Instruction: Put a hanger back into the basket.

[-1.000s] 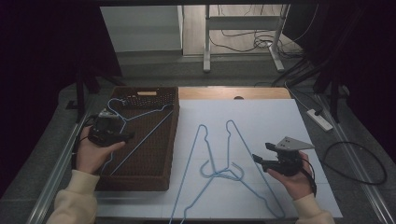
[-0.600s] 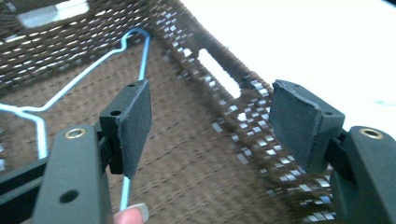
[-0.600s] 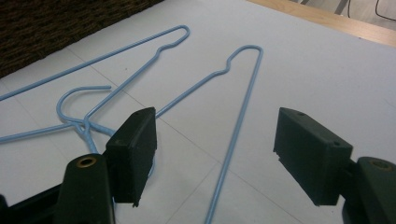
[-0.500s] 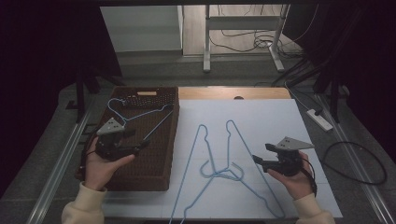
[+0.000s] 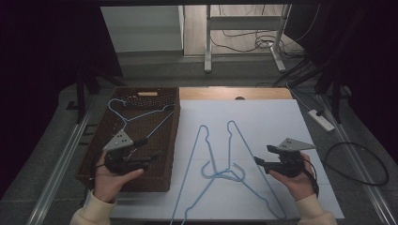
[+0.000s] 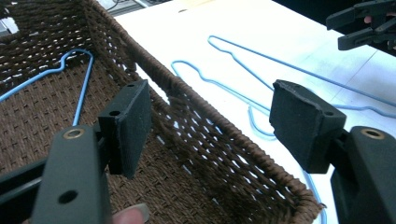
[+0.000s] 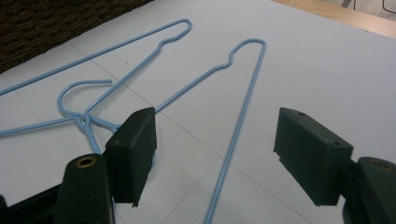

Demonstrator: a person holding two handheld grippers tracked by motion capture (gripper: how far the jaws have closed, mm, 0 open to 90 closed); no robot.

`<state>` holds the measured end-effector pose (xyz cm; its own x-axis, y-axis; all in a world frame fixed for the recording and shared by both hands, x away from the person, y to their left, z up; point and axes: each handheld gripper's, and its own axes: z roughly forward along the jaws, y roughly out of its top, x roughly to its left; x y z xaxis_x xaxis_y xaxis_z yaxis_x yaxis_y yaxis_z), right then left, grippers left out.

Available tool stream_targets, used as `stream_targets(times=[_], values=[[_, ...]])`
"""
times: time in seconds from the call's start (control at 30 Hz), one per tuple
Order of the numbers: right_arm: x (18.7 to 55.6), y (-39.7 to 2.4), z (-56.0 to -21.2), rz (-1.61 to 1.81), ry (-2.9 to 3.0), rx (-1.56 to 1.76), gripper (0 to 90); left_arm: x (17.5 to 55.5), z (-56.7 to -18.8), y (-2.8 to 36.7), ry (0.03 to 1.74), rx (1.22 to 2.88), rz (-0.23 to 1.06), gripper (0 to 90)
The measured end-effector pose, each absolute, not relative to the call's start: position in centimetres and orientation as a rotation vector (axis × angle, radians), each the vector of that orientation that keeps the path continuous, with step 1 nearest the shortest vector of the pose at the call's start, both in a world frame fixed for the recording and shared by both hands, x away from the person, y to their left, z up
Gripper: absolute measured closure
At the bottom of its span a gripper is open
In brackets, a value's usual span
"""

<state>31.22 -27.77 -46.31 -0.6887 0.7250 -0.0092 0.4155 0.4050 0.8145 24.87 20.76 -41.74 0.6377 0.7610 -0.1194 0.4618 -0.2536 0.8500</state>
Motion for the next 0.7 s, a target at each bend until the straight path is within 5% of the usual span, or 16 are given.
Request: stream_targets(times=[0.7], values=[[31.42,-27.65,-46.95,1.193,2.346,0.989,30.2,24.06,-42.35,20.67,0.966,1.882,0.390,29.9]])
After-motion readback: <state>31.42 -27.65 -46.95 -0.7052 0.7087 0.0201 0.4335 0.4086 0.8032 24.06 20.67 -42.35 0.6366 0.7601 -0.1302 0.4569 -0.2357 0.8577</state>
